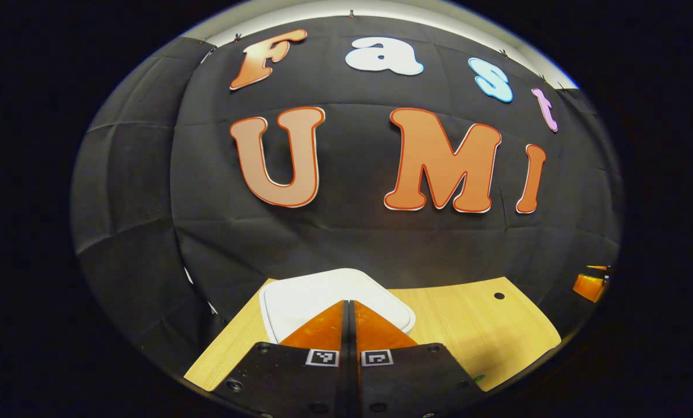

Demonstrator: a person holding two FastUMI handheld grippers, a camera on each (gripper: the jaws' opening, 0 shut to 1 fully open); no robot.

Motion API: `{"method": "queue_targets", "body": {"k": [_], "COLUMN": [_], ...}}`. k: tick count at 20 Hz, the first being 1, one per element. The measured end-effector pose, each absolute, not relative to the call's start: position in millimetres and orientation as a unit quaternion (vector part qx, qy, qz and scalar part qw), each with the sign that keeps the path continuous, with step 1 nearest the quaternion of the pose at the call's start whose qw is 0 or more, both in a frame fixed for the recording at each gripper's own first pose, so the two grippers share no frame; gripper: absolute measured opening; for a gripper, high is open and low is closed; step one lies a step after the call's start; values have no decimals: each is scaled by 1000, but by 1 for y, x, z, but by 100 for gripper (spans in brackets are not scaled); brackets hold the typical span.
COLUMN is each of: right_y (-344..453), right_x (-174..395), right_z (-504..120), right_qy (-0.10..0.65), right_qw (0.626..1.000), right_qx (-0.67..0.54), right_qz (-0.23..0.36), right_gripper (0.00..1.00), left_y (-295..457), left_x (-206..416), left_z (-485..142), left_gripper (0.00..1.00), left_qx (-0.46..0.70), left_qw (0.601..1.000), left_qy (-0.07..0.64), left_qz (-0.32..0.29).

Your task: Press the lid of the desktop garbage bin to open it, pick up the crumpled paper on the desktop and throw it into the bin, then pick up the pop can on the desktop and drop it into the bin, and finally close the garbage bin lid.

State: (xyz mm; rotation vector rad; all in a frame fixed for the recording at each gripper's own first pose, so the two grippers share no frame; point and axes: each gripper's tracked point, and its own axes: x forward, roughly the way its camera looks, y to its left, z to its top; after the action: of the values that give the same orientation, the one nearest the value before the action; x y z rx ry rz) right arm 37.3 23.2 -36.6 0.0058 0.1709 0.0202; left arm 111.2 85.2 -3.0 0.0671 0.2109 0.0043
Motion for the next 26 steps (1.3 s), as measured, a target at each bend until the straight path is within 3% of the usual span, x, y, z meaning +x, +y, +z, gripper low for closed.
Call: {"method": "queue_targets", "body": {"k": [16, 17, 19, 23, 24, 26], "right_y": [20, 20, 22, 26, 26, 25], "right_x": [42, 42, 42, 43, 44, 43], "right_z": [-52, -54, -57, -62, -63, -60], "right_qy": [107, 109, 112, 117, 119, 119], "right_qw": [993, 993, 993, 991, 991, 991], "right_qx": [44, 42, 37, 50, 50, 48], "right_qz": [15, 16, 18, 26, 26, 24], "right_gripper": [95, 95, 95, 95, 100, 95], "left_y": [89, 89, 88, 87, 88, 88], "left_x": [137, 145, 138, 137, 136, 137], "left_z": [-87, -86, -92, -92, -93, -93], "left_gripper": [0, 5, 0, 0, 0, 0], "left_qx": [35, 33, 27, 19, 25, 37], "left_qw": [961, 961, 952, 955, 956, 958], "left_qy": [273, 273, 300, 289, 287, 279], "left_qz": [-32, -37, -50, -60, -57, -58]}}
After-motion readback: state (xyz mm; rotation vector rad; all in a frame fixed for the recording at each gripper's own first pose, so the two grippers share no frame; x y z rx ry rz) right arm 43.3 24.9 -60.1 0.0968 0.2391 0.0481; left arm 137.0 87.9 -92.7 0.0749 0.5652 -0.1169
